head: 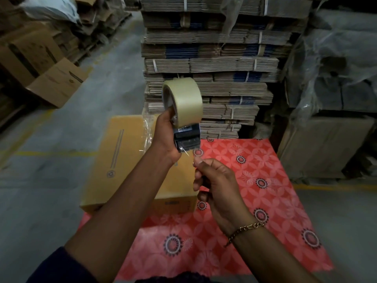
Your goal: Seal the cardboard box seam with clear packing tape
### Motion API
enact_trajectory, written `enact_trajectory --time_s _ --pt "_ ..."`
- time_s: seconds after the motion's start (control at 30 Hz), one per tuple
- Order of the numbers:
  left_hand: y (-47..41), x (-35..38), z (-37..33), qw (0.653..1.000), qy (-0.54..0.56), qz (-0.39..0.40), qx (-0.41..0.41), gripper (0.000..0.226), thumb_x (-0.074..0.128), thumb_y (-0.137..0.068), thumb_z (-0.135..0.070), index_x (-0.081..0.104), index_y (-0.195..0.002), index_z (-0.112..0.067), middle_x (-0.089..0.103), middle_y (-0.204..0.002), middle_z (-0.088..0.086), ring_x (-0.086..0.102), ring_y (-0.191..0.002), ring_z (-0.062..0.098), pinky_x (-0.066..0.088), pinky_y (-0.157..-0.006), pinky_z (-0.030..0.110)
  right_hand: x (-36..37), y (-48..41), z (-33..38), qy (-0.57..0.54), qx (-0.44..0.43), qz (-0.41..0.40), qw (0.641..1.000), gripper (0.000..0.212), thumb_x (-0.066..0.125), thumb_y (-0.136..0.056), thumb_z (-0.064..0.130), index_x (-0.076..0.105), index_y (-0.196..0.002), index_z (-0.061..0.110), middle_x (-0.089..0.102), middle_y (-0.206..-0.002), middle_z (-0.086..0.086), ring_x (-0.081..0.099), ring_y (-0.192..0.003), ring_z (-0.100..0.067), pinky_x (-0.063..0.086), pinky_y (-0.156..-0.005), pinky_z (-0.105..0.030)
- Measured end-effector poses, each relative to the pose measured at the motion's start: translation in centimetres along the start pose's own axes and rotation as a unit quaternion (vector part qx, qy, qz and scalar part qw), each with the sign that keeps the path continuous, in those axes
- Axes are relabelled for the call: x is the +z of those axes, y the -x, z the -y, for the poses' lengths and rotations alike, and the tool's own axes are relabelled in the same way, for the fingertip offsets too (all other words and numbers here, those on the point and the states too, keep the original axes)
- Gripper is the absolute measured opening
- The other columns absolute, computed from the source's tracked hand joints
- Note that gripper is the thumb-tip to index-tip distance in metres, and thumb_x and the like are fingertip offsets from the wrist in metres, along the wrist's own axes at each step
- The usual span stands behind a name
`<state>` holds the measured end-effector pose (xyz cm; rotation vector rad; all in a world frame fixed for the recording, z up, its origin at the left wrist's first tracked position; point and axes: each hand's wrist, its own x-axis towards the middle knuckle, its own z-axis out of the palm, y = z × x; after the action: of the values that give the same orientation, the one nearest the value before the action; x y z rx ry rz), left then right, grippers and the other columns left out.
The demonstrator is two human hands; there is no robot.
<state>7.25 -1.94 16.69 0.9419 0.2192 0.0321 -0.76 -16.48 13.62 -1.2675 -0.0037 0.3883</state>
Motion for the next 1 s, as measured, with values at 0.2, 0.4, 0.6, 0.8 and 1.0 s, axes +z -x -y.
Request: enact_trajectory --time_s 0.2,0.4,0.6,0.8,1.0 --pt "-1.5 -2.1 2.7 0.998 -0.02 -0.027 -0.044 0.043 0.047 -0.097 -0.039 0.075 -0.074 -0.015 0.071 -0.066 0.004 0.067 -0.056 0.021 0.054 -0.053 0.026 -0.4 -0.3 -2.1 0.003 0.033 -0.029 0.999 0.027 0.069 -0.092 0.027 0.06 -0.067 0.024 0.059 -0.059 0.007 0.051 -0.045 -0.006 0.031 -0.039 -0.02" --pt "-3.1 -4.9 6.8 0.99 -0.021 -0.089 -0.104 0.033 0.051 -0.095 -0.038 0.073 -0.088 -0.015 0.074 -0.073 0.006 0.07 -0.062 0.024 0.056 -0.06 0.031 -1.6 -0.9 -5.2 -0.002 0.093 -0.057 0.994 0.028 0.069 -0.092 0.025 0.063 -0.064 0.026 0.06 -0.062 0.003 0.051 -0.045 -0.009 0.032 -0.04 -0.02" --pt "-4.2 -8.8 10.0 0.967 -0.075 -0.137 -0.203 0.03 0.054 -0.095 -0.03 0.071 -0.108 -0.008 0.074 -0.086 0.011 0.071 -0.07 0.028 0.058 -0.062 0.033 -2.6 -2.7 -9.4 0.039 0.17 -0.105 0.979 0.026 0.072 -0.09 0.028 0.061 -0.067 0.021 0.062 -0.06 0.003 0.05 -0.046 -0.008 0.03 -0.041 -0.019" --pt "-5.4 -10.7 12.0 0.961 -0.119 -0.145 -0.203 0.029 0.044 -0.095 -0.011 0.068 -0.078 -0.011 0.068 -0.06 0.005 0.063 -0.055 0.023 0.051 -0.052 0.021 -3.3 -3.3 -12.7 0.031 0.226 -0.118 0.967 0.015 0.074 -0.088 0.026 0.066 -0.079 0.018 0.063 -0.062 0.002 0.052 -0.044 -0.009 0.031 -0.041 -0.018" --pt "-7.8 -14.4 12.0 0.807 -0.588 -0.038 -0.032 0.012 0.067 -0.09 -0.021 0.073 -0.091 -0.01 0.062 -0.101 0.009 0.053 -0.101 0.028 0.037 -0.087 0.038 -4.1 -3.9 -13.4 0.021 0.242 -0.119 0.963 0.018 0.077 -0.085 0.032 0.065 -0.079 0.02 0.063 -0.062 0.004 0.052 -0.046 -0.01 0.032 -0.041 -0.019"
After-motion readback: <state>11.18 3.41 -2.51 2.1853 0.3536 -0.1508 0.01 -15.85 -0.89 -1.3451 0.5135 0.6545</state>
